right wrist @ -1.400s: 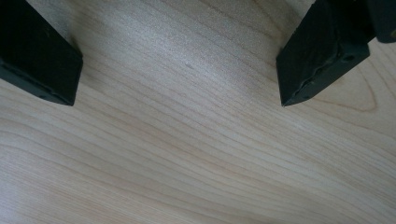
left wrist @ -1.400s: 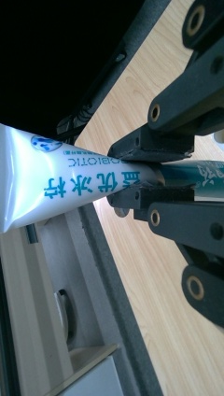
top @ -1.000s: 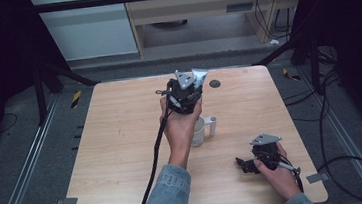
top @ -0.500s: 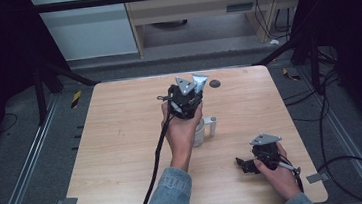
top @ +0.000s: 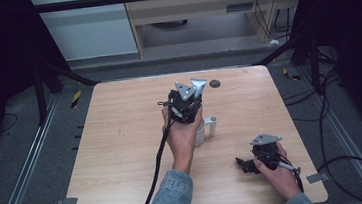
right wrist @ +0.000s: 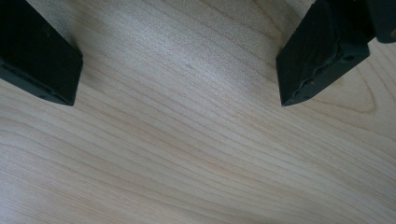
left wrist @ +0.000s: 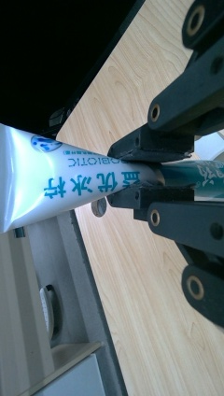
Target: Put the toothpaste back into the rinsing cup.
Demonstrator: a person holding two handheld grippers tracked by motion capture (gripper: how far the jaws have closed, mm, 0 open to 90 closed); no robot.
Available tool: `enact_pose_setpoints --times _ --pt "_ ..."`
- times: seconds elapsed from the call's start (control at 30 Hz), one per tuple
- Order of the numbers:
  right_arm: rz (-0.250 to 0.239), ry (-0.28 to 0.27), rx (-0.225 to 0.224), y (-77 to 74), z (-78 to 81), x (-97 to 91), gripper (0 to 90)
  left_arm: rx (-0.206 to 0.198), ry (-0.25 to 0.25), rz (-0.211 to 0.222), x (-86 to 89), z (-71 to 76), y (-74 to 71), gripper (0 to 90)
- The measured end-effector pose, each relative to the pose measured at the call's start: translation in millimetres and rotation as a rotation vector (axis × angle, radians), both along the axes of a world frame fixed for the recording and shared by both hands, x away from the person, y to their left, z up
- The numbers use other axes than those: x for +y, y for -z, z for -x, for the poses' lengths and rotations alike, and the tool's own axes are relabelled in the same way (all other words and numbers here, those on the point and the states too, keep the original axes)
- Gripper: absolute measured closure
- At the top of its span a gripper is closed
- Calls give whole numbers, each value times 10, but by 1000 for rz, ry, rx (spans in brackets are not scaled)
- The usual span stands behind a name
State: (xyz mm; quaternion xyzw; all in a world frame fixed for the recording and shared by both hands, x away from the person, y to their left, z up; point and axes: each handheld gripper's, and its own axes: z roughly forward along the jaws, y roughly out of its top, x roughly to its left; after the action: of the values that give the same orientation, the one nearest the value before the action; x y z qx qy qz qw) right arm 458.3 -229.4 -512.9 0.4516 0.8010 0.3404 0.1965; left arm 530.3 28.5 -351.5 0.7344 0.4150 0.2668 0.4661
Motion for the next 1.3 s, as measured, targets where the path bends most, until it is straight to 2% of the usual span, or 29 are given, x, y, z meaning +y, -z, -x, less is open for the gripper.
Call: enact_pose_setpoints --times 1.3 --pt "-5 0 2 -1 0 2 6 46 -11 -22 -14 -25 377 783"
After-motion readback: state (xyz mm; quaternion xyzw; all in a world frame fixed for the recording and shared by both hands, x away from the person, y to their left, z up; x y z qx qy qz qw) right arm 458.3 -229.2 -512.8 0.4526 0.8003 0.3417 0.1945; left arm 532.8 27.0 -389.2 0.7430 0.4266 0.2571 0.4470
